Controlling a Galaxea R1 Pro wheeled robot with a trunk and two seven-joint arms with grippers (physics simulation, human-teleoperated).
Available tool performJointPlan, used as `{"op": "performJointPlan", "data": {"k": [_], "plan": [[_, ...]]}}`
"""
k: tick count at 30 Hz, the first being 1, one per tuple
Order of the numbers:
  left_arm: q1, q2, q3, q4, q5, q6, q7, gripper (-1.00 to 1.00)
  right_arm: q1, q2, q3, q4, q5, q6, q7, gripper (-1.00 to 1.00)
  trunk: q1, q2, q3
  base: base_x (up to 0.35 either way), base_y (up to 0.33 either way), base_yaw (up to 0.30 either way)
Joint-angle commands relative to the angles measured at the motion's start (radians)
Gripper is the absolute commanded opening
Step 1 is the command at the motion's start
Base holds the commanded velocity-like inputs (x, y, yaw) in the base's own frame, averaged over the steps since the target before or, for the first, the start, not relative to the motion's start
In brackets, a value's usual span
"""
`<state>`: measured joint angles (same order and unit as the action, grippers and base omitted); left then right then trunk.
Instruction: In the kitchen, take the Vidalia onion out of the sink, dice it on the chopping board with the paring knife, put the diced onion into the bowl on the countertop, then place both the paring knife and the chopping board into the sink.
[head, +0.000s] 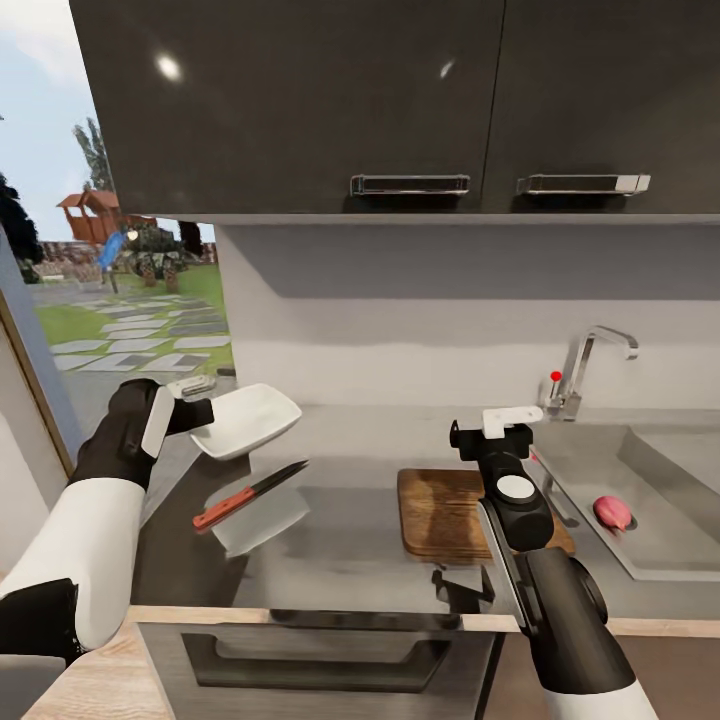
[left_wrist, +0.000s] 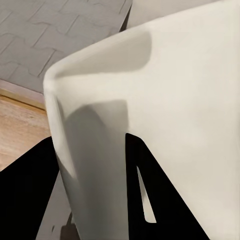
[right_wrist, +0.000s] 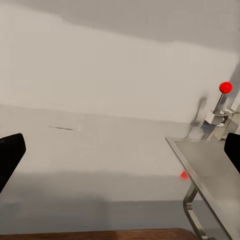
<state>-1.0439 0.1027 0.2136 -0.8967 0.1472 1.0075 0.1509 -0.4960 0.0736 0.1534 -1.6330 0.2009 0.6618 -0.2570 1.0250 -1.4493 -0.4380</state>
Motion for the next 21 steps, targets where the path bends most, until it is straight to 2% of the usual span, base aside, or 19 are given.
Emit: {"op": "performJointPlan", "data": {"k": [1, 21], "plan": [[-0.001, 0.0, 0.0, 0.0, 0.012, 0.003, 0.009, -1.0, -0.001, 0.0, 0.002, 0.0, 0.004, 0.007, -0.003, 1.0, 0.0, -0.001, -0.001, 0.0, 0.0, 0.0], [-0.001, 0.002, 0.001, 0.053, 0.011, 0.0, 0.01, -1.0, -0.001, 0.0, 0.001, -0.001, 0.003, 0.007, -0.002, 1.0, 0.0, -0.001, -0.001, 0.0, 0.0, 0.0]]}}
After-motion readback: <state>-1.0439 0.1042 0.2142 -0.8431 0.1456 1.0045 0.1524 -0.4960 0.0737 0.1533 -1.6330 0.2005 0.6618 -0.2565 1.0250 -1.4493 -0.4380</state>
